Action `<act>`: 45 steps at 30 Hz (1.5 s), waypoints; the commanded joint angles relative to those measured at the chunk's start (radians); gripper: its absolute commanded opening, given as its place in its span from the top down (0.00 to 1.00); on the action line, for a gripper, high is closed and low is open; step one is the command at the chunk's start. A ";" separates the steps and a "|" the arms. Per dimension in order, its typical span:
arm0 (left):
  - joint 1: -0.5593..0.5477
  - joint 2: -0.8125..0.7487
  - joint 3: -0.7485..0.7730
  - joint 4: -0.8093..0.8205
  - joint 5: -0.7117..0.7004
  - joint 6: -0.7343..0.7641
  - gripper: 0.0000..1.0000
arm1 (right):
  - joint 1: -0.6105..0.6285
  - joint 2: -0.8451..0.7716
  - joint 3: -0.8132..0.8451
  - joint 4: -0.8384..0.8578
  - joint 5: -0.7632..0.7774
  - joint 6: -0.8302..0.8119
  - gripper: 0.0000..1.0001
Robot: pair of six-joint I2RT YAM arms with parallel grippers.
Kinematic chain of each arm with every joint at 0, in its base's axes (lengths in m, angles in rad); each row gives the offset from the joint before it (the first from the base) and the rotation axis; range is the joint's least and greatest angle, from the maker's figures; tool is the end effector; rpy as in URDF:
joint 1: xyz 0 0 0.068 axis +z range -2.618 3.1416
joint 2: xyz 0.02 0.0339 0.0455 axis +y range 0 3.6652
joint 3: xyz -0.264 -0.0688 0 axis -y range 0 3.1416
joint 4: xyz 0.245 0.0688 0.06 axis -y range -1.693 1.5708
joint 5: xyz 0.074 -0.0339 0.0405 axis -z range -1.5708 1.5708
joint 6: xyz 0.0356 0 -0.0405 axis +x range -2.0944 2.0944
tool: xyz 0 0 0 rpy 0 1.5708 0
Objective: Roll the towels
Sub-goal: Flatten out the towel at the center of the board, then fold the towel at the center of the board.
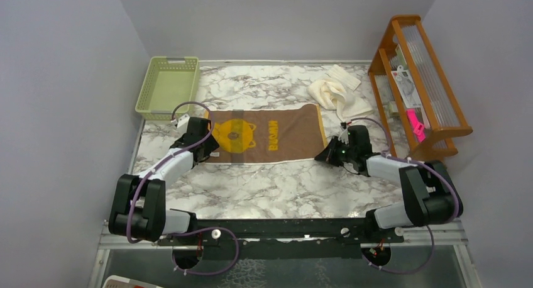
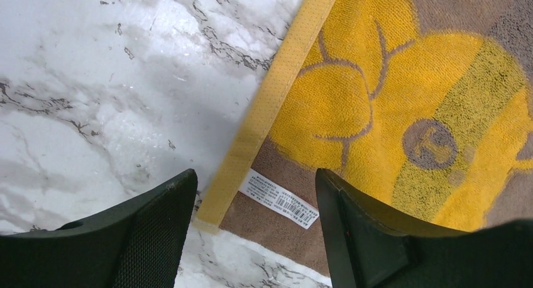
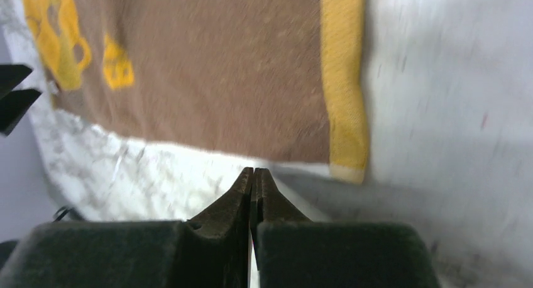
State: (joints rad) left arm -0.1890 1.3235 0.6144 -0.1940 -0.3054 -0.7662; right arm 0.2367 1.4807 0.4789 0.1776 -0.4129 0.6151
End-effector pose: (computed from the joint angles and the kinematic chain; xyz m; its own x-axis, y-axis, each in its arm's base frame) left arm 0.2448 -0.0359 0.1707 -0.5532 -0.5675 -0.6099 -0.5374 0.8025 -0.2592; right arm 0.2408 0.0728 0.1241 -0.8596 0.3364 -0.3847 0.0200 0.7744 0.6324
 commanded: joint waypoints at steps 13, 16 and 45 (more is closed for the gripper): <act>0.013 0.413 0.515 -0.126 0.116 0.251 0.03 | 0.000 -0.213 0.400 -0.500 0.121 -0.142 0.30; 0.016 0.561 0.709 -0.227 0.116 0.324 0.01 | -0.001 -0.040 0.561 -0.468 0.110 -0.177 0.30; 0.147 0.826 0.829 -0.148 0.255 0.429 1.00 | -0.006 0.289 0.717 -0.327 -0.010 -0.172 0.31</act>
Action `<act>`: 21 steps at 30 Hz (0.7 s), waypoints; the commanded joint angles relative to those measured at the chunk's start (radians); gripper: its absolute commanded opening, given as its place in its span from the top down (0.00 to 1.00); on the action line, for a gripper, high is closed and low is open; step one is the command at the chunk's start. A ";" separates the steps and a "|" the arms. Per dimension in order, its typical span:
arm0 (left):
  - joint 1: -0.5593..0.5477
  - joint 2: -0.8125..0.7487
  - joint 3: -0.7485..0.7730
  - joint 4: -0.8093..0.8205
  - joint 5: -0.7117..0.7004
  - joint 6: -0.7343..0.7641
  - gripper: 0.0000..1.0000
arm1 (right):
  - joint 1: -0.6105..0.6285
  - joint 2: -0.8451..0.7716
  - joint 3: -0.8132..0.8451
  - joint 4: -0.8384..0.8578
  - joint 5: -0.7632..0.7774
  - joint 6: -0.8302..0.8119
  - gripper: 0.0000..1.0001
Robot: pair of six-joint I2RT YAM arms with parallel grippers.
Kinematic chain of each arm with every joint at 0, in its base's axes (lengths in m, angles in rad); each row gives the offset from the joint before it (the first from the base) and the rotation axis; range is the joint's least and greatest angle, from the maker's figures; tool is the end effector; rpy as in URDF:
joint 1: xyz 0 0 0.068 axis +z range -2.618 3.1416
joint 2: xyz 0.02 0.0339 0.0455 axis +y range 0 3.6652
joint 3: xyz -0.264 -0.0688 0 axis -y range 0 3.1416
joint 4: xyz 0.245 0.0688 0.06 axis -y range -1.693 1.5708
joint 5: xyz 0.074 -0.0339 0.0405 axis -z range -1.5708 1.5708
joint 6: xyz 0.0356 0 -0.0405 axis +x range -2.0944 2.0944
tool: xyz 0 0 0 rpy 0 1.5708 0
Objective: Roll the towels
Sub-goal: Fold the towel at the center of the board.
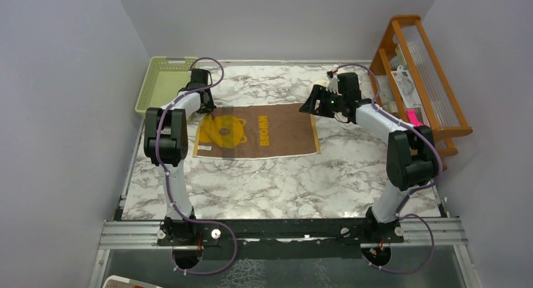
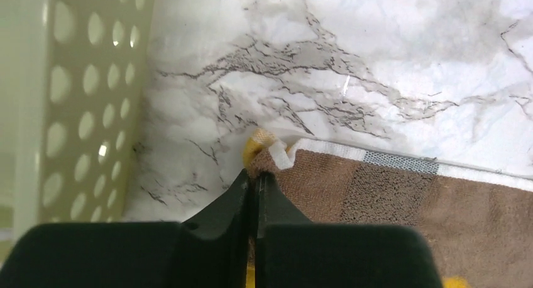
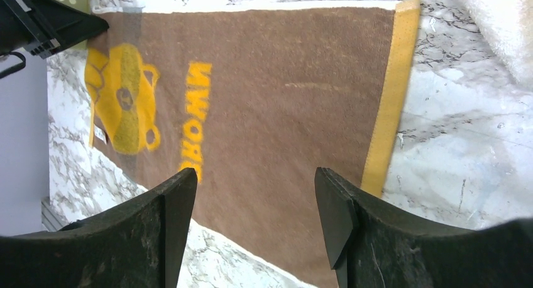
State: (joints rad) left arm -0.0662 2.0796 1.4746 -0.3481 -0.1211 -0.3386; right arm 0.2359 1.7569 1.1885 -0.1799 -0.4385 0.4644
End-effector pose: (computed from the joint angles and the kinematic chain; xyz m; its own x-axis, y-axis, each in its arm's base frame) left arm 0.4469 -0.0253 0.1649 -0.7659 -0.2797 -0.5790 -0.2741 0.9565 -0.0995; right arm 0.3713 0.1048 0.2193 -0.8218 0.2195 -0.5258 -0.1634 0.7933 0.5865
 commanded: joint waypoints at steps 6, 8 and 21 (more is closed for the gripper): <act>0.025 -0.008 -0.061 0.029 0.105 -0.047 1.00 | -0.019 0.036 0.016 0.013 0.134 -0.041 0.27; 0.023 -0.027 -0.074 0.031 0.106 -0.063 1.00 | -0.012 0.070 0.042 -0.009 0.189 -0.081 0.27; 0.025 -0.133 -0.057 0.013 0.182 -0.039 0.36 | 0.070 0.206 -0.044 0.055 -0.002 -0.045 0.39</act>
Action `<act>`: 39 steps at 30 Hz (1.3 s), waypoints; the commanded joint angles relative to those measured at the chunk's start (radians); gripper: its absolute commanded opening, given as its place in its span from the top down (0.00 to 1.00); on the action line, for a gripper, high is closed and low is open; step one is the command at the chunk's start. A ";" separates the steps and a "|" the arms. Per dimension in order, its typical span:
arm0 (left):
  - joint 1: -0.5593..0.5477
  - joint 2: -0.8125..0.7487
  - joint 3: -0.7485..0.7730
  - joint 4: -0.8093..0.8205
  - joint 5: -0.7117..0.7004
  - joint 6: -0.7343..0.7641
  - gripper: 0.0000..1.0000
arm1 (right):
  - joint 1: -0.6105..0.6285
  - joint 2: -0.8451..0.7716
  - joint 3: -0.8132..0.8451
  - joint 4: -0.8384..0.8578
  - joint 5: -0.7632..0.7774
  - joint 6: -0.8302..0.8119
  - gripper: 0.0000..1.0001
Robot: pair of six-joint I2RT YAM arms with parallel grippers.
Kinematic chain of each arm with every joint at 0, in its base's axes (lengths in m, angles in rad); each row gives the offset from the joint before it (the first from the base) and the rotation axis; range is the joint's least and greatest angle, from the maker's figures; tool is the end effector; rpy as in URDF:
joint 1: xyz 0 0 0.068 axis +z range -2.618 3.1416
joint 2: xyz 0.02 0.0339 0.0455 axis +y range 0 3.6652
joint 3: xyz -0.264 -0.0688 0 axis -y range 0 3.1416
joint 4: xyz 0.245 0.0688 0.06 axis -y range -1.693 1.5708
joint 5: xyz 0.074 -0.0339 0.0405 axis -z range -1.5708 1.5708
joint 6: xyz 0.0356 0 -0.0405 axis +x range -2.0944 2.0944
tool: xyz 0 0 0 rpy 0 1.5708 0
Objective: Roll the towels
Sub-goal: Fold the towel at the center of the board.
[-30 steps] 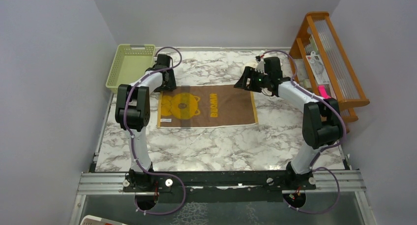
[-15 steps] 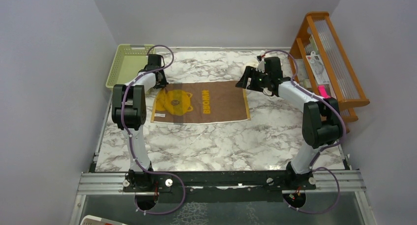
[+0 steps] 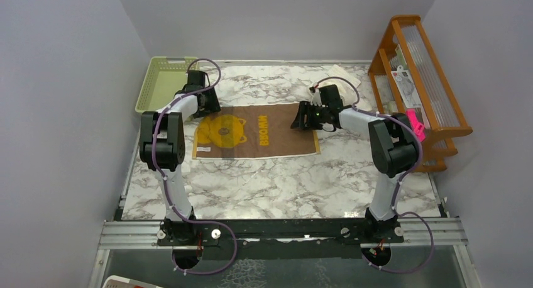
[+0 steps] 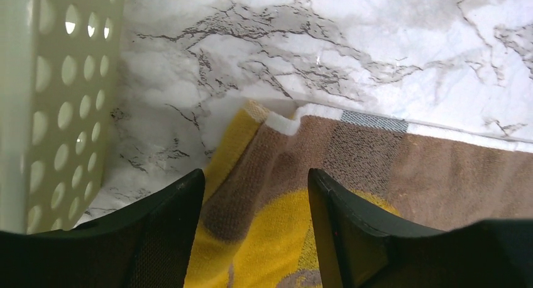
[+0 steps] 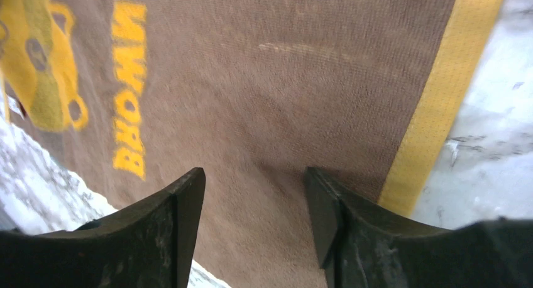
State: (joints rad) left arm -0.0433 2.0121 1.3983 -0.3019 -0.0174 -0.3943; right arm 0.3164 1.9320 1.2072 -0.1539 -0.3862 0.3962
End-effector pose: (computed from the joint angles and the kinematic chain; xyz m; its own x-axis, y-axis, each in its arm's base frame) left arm 0.4340 -0.0182 0.1732 -0.7440 -0.3522 -0.5678 -0.2742 0.9359 -0.2213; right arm 0.3805 0.1387 0.1606 -0.8744 0.0899 -0.4768 -0.1943 0.8356 0.5138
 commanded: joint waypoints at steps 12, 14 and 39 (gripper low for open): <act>0.023 -0.090 0.006 -0.051 0.136 0.076 0.36 | -0.197 -0.137 -0.363 -0.057 0.001 0.058 0.40; 0.025 -0.074 0.006 -0.030 0.170 0.074 0.39 | -0.198 -0.177 -0.375 -0.072 0.032 0.044 0.40; -0.062 0.119 0.075 0.053 0.001 0.105 0.52 | -0.198 -0.234 -0.333 -0.090 -0.028 -0.001 0.41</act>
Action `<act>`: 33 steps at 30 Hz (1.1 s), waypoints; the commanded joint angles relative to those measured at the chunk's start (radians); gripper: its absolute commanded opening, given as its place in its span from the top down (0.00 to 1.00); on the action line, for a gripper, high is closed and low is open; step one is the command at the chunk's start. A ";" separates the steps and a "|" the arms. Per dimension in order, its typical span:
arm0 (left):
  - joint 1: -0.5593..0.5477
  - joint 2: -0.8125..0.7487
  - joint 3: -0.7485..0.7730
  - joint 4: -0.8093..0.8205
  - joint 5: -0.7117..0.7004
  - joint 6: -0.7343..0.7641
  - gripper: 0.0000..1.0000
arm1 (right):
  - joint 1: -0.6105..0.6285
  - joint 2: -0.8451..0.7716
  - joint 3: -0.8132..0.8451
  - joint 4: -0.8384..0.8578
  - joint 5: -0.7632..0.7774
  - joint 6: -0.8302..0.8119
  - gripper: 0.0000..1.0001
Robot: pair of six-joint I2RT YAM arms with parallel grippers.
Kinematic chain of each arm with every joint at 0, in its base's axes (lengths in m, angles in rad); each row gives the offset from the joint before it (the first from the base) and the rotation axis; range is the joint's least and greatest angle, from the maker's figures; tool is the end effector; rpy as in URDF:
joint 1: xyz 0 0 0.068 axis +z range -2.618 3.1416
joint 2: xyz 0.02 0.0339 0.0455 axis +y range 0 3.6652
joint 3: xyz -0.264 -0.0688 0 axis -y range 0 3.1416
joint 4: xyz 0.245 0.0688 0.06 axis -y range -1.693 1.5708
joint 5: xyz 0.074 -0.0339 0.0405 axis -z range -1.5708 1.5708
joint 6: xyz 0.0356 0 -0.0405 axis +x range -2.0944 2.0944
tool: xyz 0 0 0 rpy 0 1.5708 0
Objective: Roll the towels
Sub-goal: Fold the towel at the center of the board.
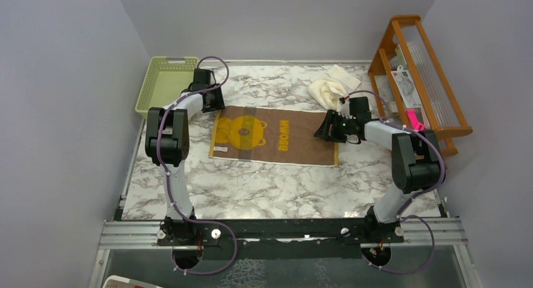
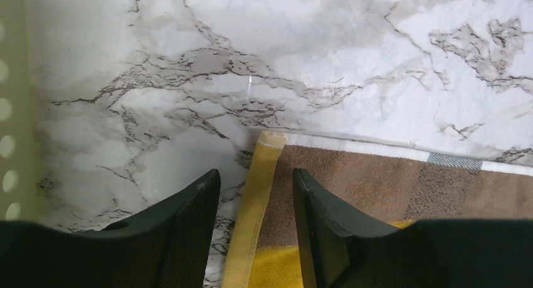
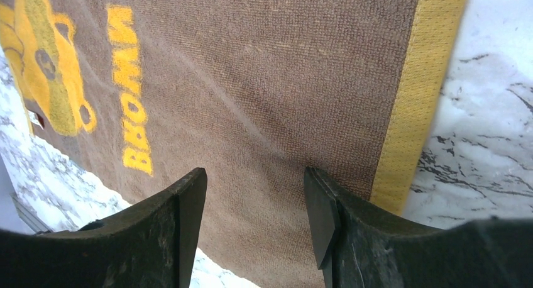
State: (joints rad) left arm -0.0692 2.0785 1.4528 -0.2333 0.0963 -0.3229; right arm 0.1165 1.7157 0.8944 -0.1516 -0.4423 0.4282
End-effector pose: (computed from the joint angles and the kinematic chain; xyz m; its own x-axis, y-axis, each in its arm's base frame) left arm 0.4522 -0.0348 0.1665 -0.7581 -0.2641 -0.5963 -0.1150 0.9542 -0.2763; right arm 0.3247 0.0533 0.1485 -0.8898 0.2737 -0.3652 0.0276 0.8310 0.5556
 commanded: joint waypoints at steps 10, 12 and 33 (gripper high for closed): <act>-0.115 0.119 0.038 -0.058 -0.239 0.092 1.00 | 0.002 -0.058 0.010 -0.137 0.070 -0.055 0.40; -0.108 0.116 0.040 -0.069 -0.226 0.084 1.00 | 0.002 -0.063 0.020 -0.138 0.080 -0.053 0.40; -0.007 -0.086 0.091 -0.238 -0.066 0.150 1.00 | 0.016 0.227 0.508 -0.113 0.170 -0.093 0.34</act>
State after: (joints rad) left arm -0.0765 2.0033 1.4986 -0.4049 -0.0135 -0.2165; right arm 0.1219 1.8759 1.3235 -0.2611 -0.3031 0.3672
